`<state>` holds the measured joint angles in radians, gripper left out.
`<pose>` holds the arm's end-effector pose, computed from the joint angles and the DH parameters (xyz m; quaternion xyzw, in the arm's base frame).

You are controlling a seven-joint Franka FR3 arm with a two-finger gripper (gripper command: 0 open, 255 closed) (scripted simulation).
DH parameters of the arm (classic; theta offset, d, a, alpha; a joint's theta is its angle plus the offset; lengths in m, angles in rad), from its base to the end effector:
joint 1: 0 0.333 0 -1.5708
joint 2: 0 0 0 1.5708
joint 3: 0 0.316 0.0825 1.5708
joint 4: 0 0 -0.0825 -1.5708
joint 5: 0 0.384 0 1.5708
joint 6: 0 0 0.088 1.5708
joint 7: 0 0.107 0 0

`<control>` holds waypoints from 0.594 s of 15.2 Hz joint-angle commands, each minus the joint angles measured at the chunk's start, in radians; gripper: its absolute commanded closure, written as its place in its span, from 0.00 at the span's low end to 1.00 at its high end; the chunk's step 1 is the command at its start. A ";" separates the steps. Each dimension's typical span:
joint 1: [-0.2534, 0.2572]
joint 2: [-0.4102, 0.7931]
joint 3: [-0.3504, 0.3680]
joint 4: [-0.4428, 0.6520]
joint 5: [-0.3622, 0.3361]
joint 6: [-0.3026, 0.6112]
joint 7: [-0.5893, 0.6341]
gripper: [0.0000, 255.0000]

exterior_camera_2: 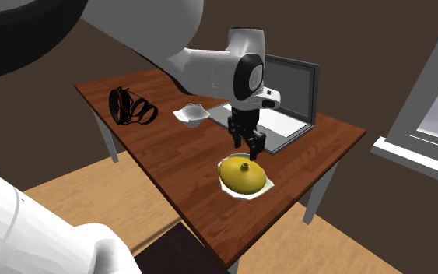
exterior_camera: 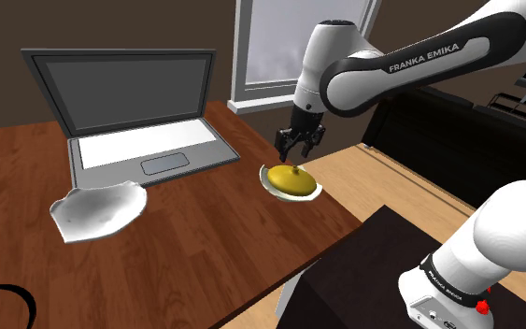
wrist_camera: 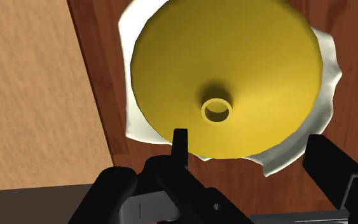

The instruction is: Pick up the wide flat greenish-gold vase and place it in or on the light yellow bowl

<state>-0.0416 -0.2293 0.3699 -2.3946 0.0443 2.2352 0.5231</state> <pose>0.4432 0.1543 0.4048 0.9929 -0.1135 0.0350 0.0098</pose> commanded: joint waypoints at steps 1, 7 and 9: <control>0.000 0.000 0.000 0.000 0.000 0.000 0.000 0.00; 0.005 -0.053 -0.010 0.057 0.016 -0.107 -0.013 0.00; 0.006 -0.064 -0.013 0.073 0.019 -0.135 -0.016 0.00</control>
<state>-0.0363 -0.2844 0.3596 -2.3286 0.0606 2.1180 0.5107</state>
